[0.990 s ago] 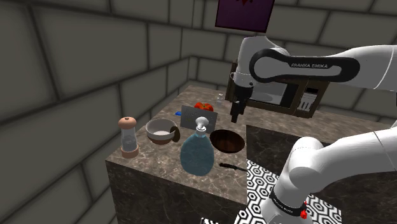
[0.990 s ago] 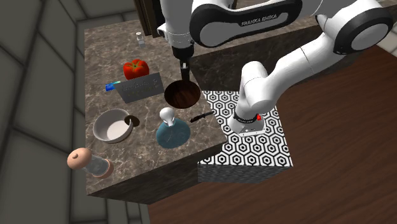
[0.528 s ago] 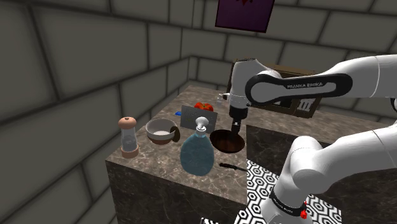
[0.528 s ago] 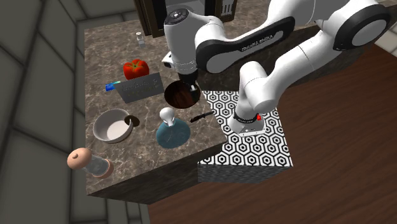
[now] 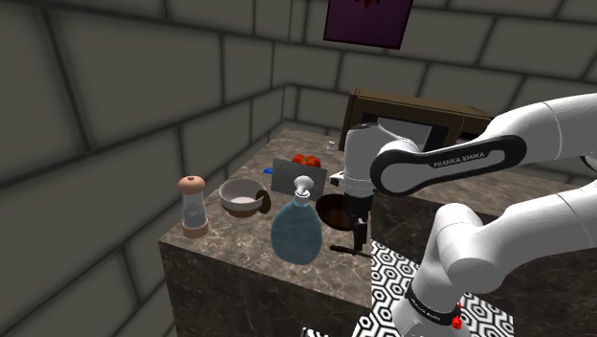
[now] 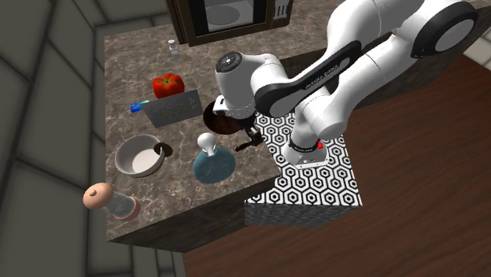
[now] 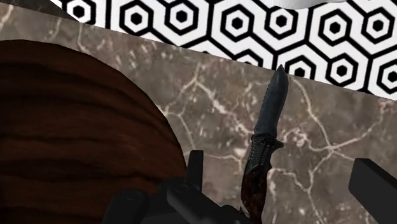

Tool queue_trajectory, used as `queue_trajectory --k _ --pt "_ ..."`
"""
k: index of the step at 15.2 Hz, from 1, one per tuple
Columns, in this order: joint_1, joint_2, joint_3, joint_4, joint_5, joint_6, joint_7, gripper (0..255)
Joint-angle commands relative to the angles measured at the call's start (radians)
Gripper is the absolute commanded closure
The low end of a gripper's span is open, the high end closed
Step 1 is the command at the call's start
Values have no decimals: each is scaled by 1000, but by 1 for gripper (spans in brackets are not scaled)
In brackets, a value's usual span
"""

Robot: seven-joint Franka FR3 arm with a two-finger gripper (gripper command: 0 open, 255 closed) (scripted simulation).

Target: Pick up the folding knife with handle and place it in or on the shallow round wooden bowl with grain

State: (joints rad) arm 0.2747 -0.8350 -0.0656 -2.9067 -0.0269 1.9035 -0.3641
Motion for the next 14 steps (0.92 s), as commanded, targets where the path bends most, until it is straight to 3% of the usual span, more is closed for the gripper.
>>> queue_trajectory --k 1,7,14 --pt "10 1 2 -33 5 29 -5 0" --pt "10 31 0 -96 3 123 -5 0" --pt "9 31 1 -96 4 123 -6 0"
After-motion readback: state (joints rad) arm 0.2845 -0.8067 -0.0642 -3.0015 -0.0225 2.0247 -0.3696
